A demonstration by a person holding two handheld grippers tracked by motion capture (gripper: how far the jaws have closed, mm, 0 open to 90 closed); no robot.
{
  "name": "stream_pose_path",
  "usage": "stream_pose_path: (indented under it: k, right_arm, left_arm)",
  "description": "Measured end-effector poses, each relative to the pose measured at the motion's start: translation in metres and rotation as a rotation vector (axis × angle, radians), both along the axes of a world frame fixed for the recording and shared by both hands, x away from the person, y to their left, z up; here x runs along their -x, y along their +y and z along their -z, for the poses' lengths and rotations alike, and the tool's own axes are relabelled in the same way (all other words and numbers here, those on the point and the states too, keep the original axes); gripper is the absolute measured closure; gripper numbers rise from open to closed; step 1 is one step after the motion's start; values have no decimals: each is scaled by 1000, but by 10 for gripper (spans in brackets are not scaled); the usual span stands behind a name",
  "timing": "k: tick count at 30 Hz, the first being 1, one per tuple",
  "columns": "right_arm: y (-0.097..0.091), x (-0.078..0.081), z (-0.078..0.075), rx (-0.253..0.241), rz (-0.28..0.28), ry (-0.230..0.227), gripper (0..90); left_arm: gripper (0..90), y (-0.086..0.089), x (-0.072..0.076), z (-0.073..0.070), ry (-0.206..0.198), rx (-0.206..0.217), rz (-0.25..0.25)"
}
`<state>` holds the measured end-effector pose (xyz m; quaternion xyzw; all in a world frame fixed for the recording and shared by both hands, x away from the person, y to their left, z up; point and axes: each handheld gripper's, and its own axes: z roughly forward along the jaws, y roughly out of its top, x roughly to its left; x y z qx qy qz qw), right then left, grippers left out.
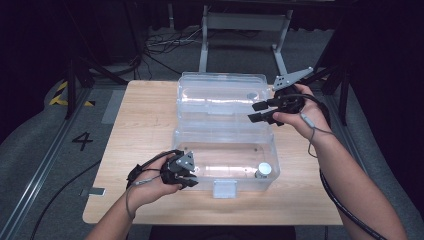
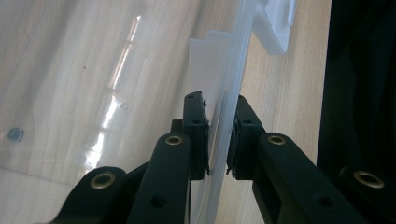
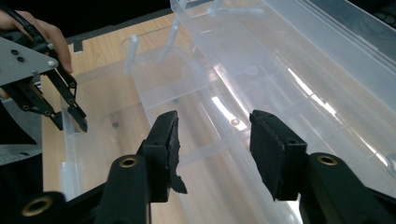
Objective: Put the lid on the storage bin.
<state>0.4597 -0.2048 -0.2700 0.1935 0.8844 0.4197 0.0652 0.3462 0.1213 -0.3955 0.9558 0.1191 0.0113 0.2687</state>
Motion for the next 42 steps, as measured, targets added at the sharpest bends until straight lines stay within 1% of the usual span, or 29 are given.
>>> stream_pose_path:
  k: [1,2,3,4,7,9,12,14,15,17,18,19,21,23,25,27,30,33,37,39,40,42]
  right_arm:
    - [3,-2,0,9,-6,-10,557]
    - [6,-3,0,7,-11,-12,599]
    - [9,-4,1,3,-18,-2,625]
    - [13,-6,2,4,-30,2,635]
    - [24,-11,3,29,-45,-18,667]
    - [30,-14,4,38,-57,-31,668]
    - [41,-20,5,64,-81,-53,675]
    - [46,-25,6,74,-87,-74,665]
    - [48,-27,6,76,-88,-76,665]
    - [50,-30,7,71,-86,-71,666]
    - [51,-32,7,80,-79,-56,666]
    - [51,-34,8,79,-80,-57,660]
    - [51,-36,9,69,-75,-38,644]
    - [52,-39,10,75,-80,-39,643]
    - [54,-41,11,85,-89,-32,653]
    - [55,-43,13,105,-95,-30,679]
    - [57,-45,16,127,-98,-9,723]
    - [59,-45,17,153,-106,-22,744]
    - [59,-47,18,172,-112,-21,776]
    - [61,-46,20,203,-119,-24,796]
    - [62,-46,21,203,-119,-36,809]
    - [62,-46,21,199,-117,-32,816]
  left_arm:
    - [803,0,0,0,-2,0,0]
    - [803,0,0,0,-3,-1,0]
    - [804,0,0,0,-2,-1,1]
    - [804,0,0,0,0,-1,1]
    - [803,0,0,0,5,-1,-5]
    - [803,0,0,0,4,-1,-7]
    - [802,0,0,0,5,2,-7]
    - [802,1,0,0,3,2,-5]
    - [801,1,0,0,4,4,-9]
    - [800,1,1,1,3,7,-13]
    - [800,1,1,1,2,8,-13]
    - [800,1,1,1,2,9,-13]
    - [799,1,1,1,1,9,-13]
    - [799,1,1,1,2,9,-14]
    - [799,1,1,1,3,11,-17]
    - [799,1,1,1,3,12,-18]
    - [798,2,1,1,5,15,-19]
    - [798,2,1,1,7,12,-21]
    - [797,2,1,1,10,12,-22]
    - [797,2,1,1,11,13,-22]
    - [797,2,1,1,11,14,-22]
    - [796,2,0,1,13,15,-21]
